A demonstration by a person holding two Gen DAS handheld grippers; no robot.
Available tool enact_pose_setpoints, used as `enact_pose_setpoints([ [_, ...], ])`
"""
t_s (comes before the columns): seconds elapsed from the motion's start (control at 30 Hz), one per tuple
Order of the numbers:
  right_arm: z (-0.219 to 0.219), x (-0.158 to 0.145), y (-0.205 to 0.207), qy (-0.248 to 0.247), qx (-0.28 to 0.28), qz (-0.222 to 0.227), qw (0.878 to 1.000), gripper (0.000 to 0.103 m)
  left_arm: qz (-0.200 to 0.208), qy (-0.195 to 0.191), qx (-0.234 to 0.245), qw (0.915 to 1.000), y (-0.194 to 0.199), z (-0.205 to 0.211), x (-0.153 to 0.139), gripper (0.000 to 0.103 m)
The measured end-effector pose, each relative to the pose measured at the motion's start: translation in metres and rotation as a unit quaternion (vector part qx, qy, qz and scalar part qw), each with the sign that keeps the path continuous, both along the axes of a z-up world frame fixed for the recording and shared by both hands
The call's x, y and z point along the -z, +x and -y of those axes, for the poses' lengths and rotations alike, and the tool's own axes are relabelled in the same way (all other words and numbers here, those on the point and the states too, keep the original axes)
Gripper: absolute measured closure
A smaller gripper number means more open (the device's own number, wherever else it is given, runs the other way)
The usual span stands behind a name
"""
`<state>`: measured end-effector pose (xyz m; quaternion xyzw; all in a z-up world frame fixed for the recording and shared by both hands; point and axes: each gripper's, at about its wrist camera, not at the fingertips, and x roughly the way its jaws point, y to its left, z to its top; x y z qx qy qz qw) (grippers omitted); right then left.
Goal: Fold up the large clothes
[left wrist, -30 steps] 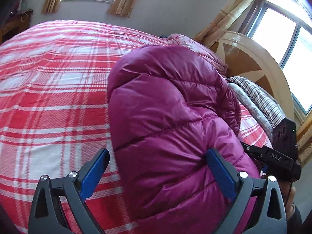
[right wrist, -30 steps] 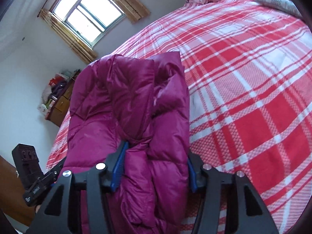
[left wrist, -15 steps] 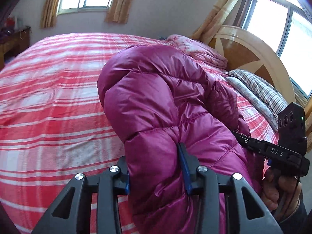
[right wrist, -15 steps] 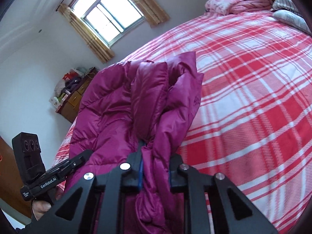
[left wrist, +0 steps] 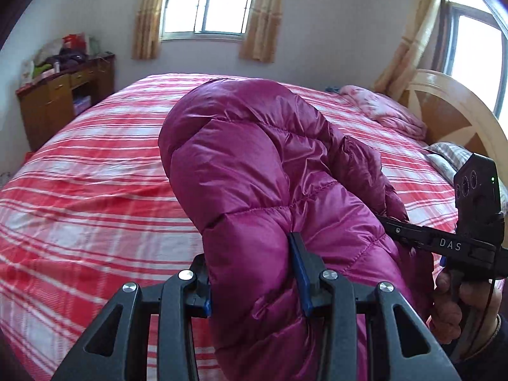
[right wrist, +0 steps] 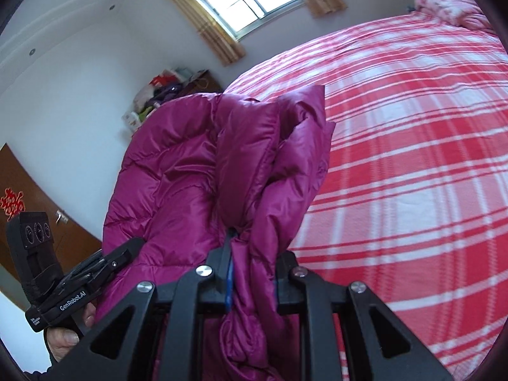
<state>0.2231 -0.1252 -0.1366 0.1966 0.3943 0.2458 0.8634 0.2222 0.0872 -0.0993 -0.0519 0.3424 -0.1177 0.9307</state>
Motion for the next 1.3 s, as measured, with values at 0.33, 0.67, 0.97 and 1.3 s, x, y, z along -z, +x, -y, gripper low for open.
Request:
enact_pose_setpoints([
  [0.33, -0.071, 0.014, 0.029, -0.008, -0.067, -0.011, 0.998, 0.083, -0.007, 0.012, -0.067, 0.9976, -0.011, -0.055, 0.005, 0.062],
  [0.67, -0.107, 0.033, 0.044, -0.027, -0.097, -0.027, 0.995, 0.083, -0.021, 0.019, -0.092, 0.9954, -0.019, -0.087, 0.023, 0.062],
  [0.97, -0.113, 0.041, 0.052, -0.042, -0.092, -0.037, 0.994, 0.082, -0.027, 0.021, -0.103, 0.9941, -0.020, -0.092, 0.037, 0.057],
  [1.3, -0.117, 0.051, 0.055, -0.060, -0.088, -0.043, 0.993, 0.077, -0.030, 0.017, -0.119, 0.9924, -0.021, -0.100, 0.048, 0.041],
])
